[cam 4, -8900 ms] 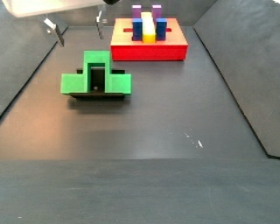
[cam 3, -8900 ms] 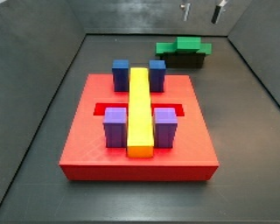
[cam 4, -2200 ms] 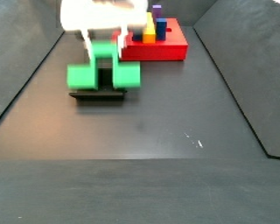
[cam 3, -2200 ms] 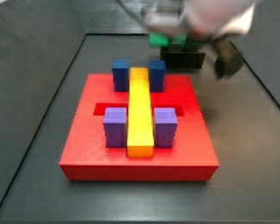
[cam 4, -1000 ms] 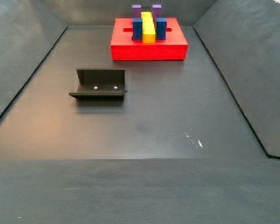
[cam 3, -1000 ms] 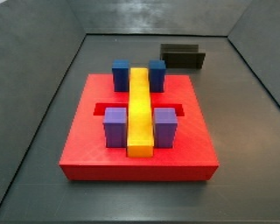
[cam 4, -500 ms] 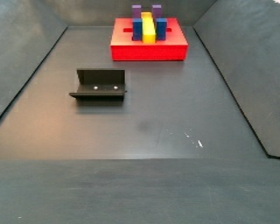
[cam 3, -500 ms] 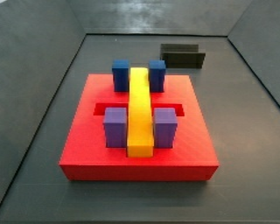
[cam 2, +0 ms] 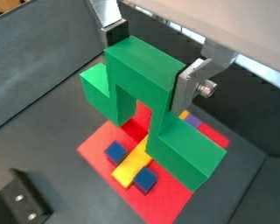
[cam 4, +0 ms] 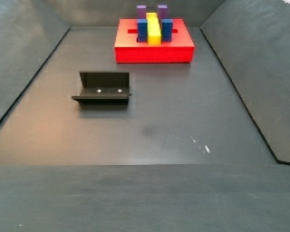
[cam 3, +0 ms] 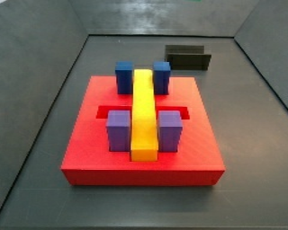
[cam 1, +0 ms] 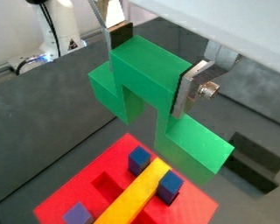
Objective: Pick up the green object. Move up. Place the green object on the fixture. Regrasp the green object. Move to above the board. Insert the green object.
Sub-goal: Move to above the board, then insert the green object.
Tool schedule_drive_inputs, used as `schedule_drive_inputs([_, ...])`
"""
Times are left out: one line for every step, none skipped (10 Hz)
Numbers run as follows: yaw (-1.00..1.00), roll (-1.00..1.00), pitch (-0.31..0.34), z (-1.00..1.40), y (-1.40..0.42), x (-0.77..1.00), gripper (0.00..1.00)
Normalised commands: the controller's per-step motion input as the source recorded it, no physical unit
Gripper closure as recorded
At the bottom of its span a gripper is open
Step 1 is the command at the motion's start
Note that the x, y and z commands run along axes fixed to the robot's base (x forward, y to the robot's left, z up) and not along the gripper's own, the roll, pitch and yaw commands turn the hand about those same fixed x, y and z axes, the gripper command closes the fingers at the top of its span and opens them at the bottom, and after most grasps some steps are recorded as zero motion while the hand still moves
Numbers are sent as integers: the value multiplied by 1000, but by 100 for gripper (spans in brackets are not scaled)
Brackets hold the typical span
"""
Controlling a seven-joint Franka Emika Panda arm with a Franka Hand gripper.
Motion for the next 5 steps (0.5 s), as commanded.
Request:
schedule_drive_inputs([-1, -274, -50, -5, 14, -46, 100])
schedule_drive_inputs([0, 4, 0, 0, 0, 0, 100])
schedule_drive_inputs([0, -134, -17, 0, 234, 0, 100])
schedule_drive_inputs([0, -383, -121, 0, 246, 0, 100])
schedule_drive_inputs([0, -487, -231, 0, 240, 0, 100])
